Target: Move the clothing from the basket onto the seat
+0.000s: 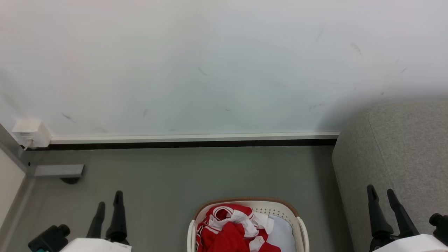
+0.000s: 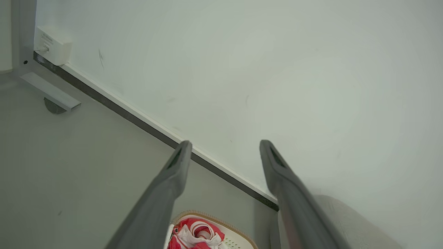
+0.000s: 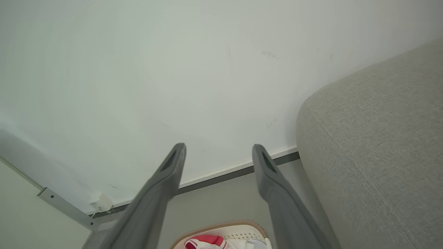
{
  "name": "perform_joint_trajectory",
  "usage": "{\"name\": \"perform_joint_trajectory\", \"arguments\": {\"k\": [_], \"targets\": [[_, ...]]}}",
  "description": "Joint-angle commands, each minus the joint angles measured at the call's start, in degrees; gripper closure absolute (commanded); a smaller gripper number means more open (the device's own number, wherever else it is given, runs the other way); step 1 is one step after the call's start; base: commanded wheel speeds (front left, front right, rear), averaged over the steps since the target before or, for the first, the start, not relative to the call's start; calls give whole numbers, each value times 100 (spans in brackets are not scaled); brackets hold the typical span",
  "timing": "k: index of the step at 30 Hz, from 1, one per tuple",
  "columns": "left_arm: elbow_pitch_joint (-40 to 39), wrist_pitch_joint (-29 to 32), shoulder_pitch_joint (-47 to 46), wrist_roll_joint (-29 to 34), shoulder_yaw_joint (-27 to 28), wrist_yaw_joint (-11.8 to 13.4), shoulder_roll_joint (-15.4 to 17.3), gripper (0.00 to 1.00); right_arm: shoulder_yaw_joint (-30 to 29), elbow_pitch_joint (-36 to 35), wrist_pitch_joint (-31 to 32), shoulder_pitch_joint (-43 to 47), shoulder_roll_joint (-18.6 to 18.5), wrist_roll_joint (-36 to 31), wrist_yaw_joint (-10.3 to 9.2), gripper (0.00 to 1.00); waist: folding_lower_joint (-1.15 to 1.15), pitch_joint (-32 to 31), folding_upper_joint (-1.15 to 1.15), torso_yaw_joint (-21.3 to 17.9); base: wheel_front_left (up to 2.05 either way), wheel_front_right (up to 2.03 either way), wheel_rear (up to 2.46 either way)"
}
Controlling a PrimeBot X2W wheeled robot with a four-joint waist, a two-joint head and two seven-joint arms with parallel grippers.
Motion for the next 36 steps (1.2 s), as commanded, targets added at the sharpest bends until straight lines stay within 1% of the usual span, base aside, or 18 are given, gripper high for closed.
{"name": "perform_joint_trajectory", "arguments": {"k": [1,10,19,27,36], "targets": [[-99,-92,-16,234,12,34,72,0,24,-21,-55,-134,-60,-193,-5,0,0,-2,0,1,0,0,0],[-206,-226,51,1021,-134,210,206,0,72,92,-199,-113,-45,-783,-6,0,0,-2,0,-4,0,0,0],[-237,-368,107,1525,-206,332,322,0,22,213,-340,-40,-15,-1239,-7,0,0,-1,0,-12,0,0,0],[-139,-480,199,1926,-276,347,367,0,22,347,-446,47,60,-1522,-8,0,0,-13,0,-27,0,0,0],[-217,-576,233,2380,-330,389,410,0,63,430,-550,90,87,-1779,-9,0,0,-26,0,-43,0,0,0]]}}
